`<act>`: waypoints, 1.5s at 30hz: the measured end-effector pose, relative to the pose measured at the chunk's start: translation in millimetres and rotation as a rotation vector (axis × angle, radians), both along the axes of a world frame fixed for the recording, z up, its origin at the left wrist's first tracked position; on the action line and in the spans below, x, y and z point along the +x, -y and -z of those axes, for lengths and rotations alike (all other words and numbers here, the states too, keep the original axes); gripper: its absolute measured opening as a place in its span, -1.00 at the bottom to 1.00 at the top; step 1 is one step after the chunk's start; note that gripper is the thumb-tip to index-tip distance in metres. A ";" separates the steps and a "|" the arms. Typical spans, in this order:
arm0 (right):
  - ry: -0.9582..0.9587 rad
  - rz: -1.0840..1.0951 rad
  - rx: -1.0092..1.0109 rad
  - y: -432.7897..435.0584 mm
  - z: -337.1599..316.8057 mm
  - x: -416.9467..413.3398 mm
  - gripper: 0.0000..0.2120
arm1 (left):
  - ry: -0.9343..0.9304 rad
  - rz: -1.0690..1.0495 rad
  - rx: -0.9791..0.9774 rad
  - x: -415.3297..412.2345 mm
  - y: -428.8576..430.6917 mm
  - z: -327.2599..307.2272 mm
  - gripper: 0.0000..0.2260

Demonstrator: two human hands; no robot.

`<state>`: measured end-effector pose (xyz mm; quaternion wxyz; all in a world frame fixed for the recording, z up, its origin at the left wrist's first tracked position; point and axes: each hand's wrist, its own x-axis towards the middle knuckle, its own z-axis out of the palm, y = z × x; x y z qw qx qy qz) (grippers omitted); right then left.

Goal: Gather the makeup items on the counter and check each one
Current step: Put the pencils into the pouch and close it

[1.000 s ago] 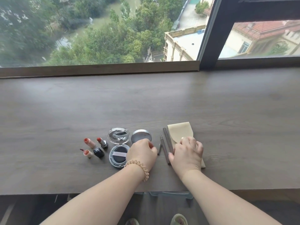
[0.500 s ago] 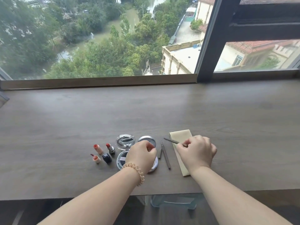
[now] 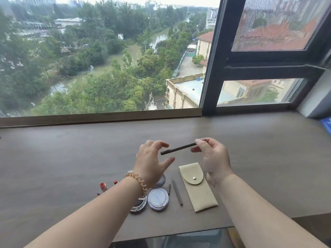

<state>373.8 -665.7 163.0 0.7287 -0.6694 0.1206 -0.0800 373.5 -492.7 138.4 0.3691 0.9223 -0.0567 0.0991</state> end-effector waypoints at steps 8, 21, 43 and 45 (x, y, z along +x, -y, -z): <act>-0.054 -0.197 0.118 -15.4 -12.8 -6.7 -0.85 | -0.168 0.217 -0.181 -7.8 -5.9 -10.8 -0.73; -0.346 -0.052 0.050 -43.4 22.2 5.8 -0.66 | -0.217 0.225 -0.077 -21.9 8.6 -5.1 -0.61; -0.092 -0.315 -0.561 41.6 103.6 -1.6 -0.83 | -0.503 -0.078 -0.234 -30.9 2.5 66.4 -0.76; 0.014 -0.374 -0.789 40.1 115.1 -6.1 -0.86 | -0.481 -0.112 -0.223 -28.6 13.7 73.3 -0.86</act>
